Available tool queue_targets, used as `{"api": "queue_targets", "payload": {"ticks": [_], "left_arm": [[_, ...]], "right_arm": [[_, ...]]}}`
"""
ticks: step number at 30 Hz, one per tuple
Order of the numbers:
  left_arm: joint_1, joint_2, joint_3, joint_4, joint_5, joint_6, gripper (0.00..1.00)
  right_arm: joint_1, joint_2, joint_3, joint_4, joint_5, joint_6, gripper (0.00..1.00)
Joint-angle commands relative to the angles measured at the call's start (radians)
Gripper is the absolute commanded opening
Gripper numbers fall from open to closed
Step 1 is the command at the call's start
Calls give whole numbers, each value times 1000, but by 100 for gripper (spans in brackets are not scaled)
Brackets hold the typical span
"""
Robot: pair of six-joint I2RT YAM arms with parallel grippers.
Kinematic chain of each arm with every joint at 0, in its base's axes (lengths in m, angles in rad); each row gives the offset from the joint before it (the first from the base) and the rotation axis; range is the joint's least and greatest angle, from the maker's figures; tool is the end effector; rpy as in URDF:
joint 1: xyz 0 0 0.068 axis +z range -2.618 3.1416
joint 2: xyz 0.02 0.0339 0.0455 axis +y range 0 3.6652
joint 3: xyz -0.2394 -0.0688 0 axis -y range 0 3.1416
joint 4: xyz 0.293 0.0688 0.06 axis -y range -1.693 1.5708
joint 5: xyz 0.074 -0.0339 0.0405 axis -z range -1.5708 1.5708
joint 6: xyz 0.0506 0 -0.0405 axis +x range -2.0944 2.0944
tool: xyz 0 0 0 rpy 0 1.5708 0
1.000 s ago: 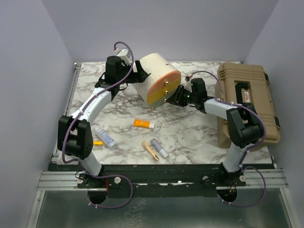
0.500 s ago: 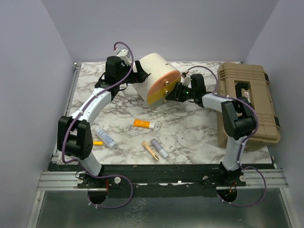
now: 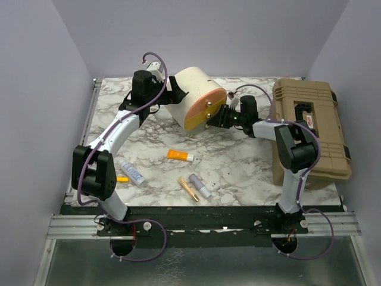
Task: Organize the makeup
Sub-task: Open the drawer in the storage box.
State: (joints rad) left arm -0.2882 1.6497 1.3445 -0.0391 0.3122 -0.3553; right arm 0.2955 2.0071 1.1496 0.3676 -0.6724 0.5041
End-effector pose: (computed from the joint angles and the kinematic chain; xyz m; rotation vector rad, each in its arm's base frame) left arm 0.4283 -0.1432 0.2801 0.1508 1.9606 -0.7268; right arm 0.4294 0.1637 0.0947 -0.2203 2.1443 1.1718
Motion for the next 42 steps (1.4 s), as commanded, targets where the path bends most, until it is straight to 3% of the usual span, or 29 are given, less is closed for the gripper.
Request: {"api": "queue_targets", "payload": {"ticks": [1, 6, 14, 24, 37, 42], "left_arm": [[-30, 28, -21, -145, 59, 30, 88], [-30, 28, -28, -144, 56, 29, 88], [-30, 21, -36, -145, 51, 29, 88], [-30, 19, -48, -144, 32, 33, 88], [-29, 31, -47, -144, 11, 26, 88], [-30, 30, -45, -144, 12, 24, 88]], "right_arm": [[8, 32, -36, 112, -40, 67, 38], [7, 39, -54, 183, -76, 115, 44], [5, 58, -52, 190, -101, 94, 37], [5, 22, -50, 45, -72, 12, 21], [4, -106, -152, -88, -15, -66, 21], [5, -173, -224, -110, 106, -65, 18]]}}
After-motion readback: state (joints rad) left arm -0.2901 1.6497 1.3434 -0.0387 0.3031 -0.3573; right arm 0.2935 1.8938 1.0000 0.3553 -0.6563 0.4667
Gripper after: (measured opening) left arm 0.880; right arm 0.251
